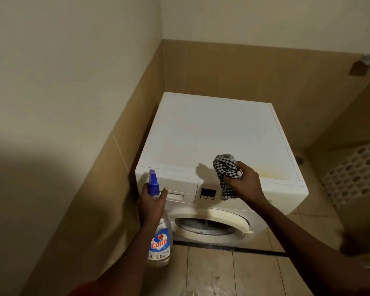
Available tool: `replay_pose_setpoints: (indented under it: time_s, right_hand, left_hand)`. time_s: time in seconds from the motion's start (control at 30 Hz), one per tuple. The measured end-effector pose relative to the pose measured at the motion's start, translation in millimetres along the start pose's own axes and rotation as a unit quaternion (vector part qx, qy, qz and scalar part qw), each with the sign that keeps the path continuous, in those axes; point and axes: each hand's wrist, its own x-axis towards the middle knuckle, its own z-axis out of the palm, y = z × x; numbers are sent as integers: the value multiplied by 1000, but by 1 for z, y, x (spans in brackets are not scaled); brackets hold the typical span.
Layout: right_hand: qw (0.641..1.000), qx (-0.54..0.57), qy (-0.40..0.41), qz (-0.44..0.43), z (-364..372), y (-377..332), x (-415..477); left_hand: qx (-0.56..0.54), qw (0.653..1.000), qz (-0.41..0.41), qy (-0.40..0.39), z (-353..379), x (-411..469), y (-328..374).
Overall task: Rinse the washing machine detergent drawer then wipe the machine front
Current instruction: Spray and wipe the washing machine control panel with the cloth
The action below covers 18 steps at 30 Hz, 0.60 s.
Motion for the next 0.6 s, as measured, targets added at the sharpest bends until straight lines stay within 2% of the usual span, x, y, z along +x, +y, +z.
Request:
replay_pose_setpoints:
  time_s: [0.17, 0.47, 0.6]
  right_hand:
    - [1000, -6, -9, -23, 28, -21, 3]
    - [998, -22, -23, -51, 50, -41, 24]
    - [997, -34, -42, -54, 62, -40, 41]
  left_hand:
    - [0, 1000, -17, -1, -19, 21, -10]
    - [-4, 997, -46, -61, -16, 22, -12]
    - [27, 994, -56, -92, -9, 19, -12]
